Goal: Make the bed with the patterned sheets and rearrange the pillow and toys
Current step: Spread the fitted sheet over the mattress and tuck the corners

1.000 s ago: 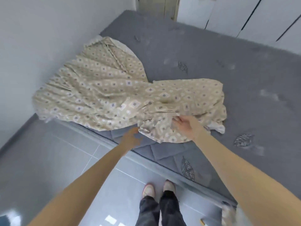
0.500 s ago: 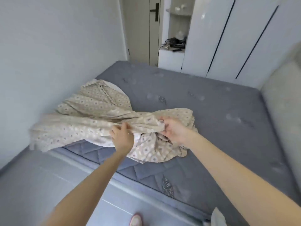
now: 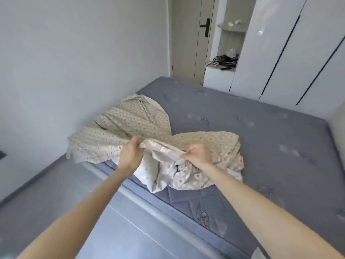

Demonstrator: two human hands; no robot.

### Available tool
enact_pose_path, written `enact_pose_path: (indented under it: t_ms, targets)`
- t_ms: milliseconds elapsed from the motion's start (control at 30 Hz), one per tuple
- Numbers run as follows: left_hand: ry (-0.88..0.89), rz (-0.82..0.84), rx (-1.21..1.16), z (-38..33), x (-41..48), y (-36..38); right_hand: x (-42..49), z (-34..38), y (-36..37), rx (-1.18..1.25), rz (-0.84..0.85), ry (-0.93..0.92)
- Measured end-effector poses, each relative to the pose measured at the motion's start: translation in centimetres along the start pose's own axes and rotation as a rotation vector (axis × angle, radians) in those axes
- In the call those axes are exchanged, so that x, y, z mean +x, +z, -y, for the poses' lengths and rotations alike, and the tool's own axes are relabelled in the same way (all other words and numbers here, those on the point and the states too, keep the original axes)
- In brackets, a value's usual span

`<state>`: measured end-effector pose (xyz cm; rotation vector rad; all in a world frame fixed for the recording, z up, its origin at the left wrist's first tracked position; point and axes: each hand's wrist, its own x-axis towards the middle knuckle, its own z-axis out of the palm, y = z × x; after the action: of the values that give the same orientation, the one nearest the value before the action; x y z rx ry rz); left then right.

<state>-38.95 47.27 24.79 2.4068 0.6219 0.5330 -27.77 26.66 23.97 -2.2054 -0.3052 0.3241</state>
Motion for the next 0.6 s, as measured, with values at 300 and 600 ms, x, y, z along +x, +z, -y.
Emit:
enact_pose_path:
  t_ms: [300, 600]
  targets:
    - [0.068, 0.041, -0.187, 5.5, 1.1, -4.1, 0.9, 4.1, 7.4, -0.142, -0.014, 0.087]
    - [0.05, 0.431, -0.147, 5.3, 5.5, -5.9, 2.0, 16.0, 5.5, 0.285, -0.087, 0.069]
